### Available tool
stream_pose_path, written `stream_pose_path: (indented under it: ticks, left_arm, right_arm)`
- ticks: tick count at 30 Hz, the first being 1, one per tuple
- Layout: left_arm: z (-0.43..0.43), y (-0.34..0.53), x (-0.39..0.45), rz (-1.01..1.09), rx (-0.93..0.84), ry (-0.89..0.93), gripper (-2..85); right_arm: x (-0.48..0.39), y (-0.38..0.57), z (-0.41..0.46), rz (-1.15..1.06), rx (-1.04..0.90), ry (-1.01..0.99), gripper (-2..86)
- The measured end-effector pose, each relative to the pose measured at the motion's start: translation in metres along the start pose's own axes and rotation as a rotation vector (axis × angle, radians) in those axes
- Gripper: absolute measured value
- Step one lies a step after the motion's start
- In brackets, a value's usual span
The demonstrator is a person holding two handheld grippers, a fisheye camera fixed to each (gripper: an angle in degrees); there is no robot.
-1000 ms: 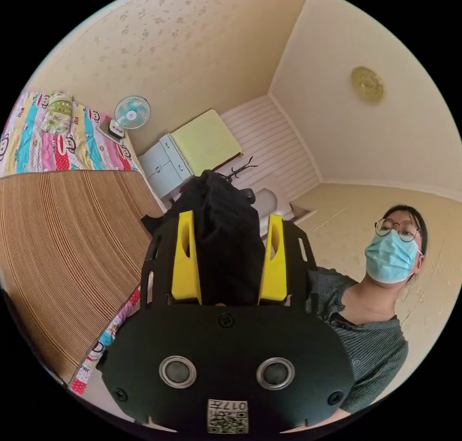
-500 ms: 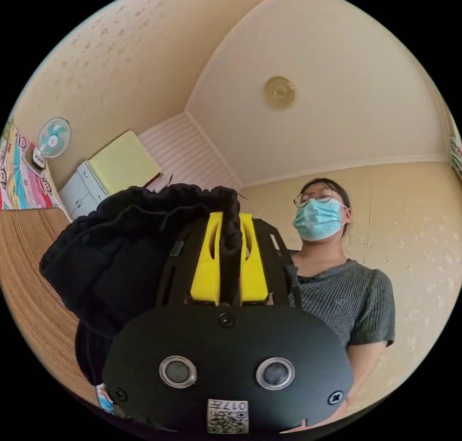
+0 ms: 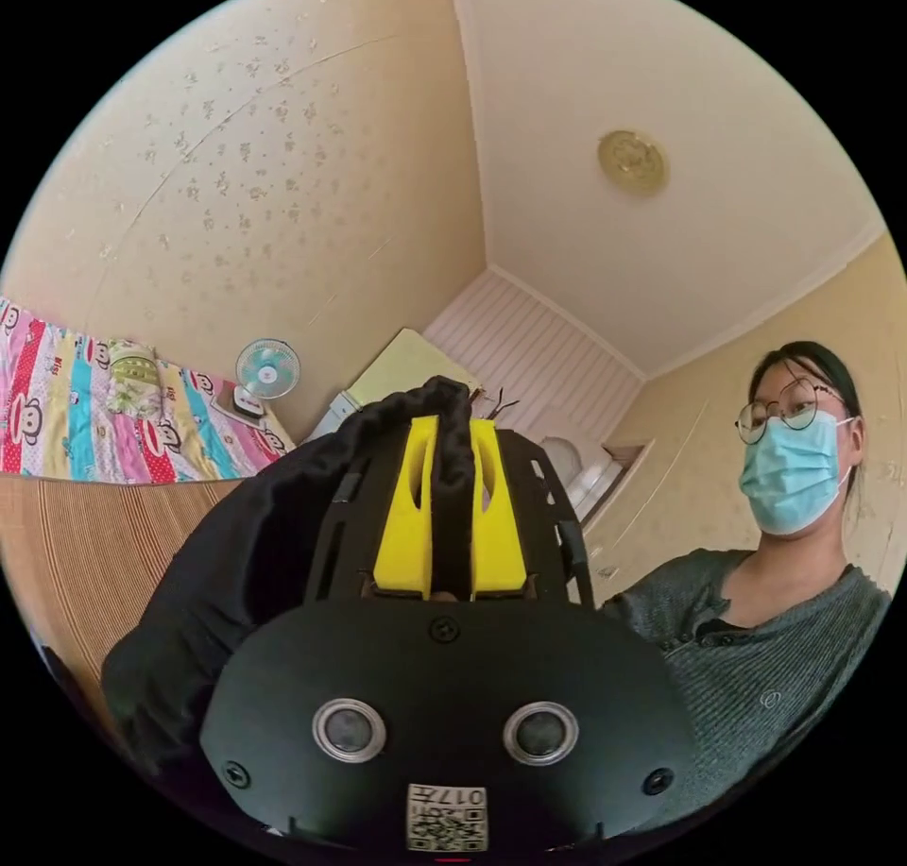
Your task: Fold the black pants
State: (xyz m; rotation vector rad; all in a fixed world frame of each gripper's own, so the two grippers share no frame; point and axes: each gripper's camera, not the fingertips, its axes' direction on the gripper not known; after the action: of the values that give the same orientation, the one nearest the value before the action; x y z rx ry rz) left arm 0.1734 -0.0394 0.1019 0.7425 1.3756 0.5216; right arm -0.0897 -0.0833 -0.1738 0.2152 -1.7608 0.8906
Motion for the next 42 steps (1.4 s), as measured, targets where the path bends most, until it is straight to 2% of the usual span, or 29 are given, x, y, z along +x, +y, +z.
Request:
stream_pose_path:
  ticks: [2,6,8,12,14,16,18,21,25,27,30,32,35,37,39,42]
  left_arm:
    - [0.016,-0.002,0.010,-0.017,-0.022,-0.057,6.5]
    - [0.057,-0.006,0.025,-0.043,-0.146,-0.116,6.7]
    - [0.069,-0.005,0.031,-0.038,-0.197,-0.103,6.6]
    - [0.072,-0.004,0.047,0.041,-0.265,-0.078,6.3]
    - [0.064,-0.007,0.056,0.095,-0.252,0.007,4.8]
    - [0.049,-0.010,0.064,0.150,-0.217,0.221,1.2]
    - [0.041,-0.009,0.056,0.104,-0.219,0.218,1.4]
    - [0.021,0.011,0.029,0.019,-0.235,0.016,7.6]
    - [-0.020,0.062,-0.012,-0.092,-0.256,-0.237,14.7]
    - [-0.036,0.085,-0.027,-0.158,-0.272,-0.311,14.7]
    - [-0.037,0.112,-0.046,-0.239,-0.387,-0.350,14.7]
    - [-0.029,0.119,-0.052,-0.262,-0.445,-0.333,15.5]
    - [-0.014,0.114,-0.051,-0.236,-0.400,-0.141,18.2]
    - [-0.005,0.101,-0.043,-0.173,-0.239,0.125,22.9]
    - [-0.009,0.087,-0.032,-0.118,-0.138,0.194,25.5]
    - [-0.038,0.057,0.007,0.054,0.004,0.177,25.4]
  right_arm:
    - [-0.057,-0.003,0.035,-0.054,-0.055,0.063,17.8]
    - [-0.104,-0.002,0.099,-0.127,-0.201,0.247,18.9]
    - [-0.113,-0.004,0.133,-0.119,-0.296,0.430,17.1]
    - [-0.119,-0.012,0.124,-0.105,-0.207,0.409,10.1]
    - [-0.117,-0.016,0.117,-0.079,-0.178,0.460,5.2]
    - [-0.111,-0.019,0.108,-0.034,-0.138,0.504,3.8]
    - [-0.103,-0.024,0.093,0.000,-0.090,0.495,2.9]
    - [-0.098,-0.035,0.064,-0.008,-0.025,0.418,2.1]
    - [-0.136,-0.057,0.023,-0.169,0.065,0.411,1.5]
    - [-0.152,-0.072,0.002,-0.210,0.109,0.399,1.3]
    - [-0.176,-0.097,-0.040,-0.302,0.208,0.331,1.2]
    - [-0.189,-0.116,-0.077,-0.369,0.302,0.204,1.2]
    - [-0.195,-0.140,-0.119,-0.437,0.411,-0.018,1.2]
    - [-0.194,-0.155,-0.138,-0.448,0.456,-0.144,1.2]
    - [-0.189,-0.170,-0.153,-0.439,0.472,-0.257,1.2]
    - [-0.177,-0.185,-0.175,-0.398,0.483,-0.355,1.3]
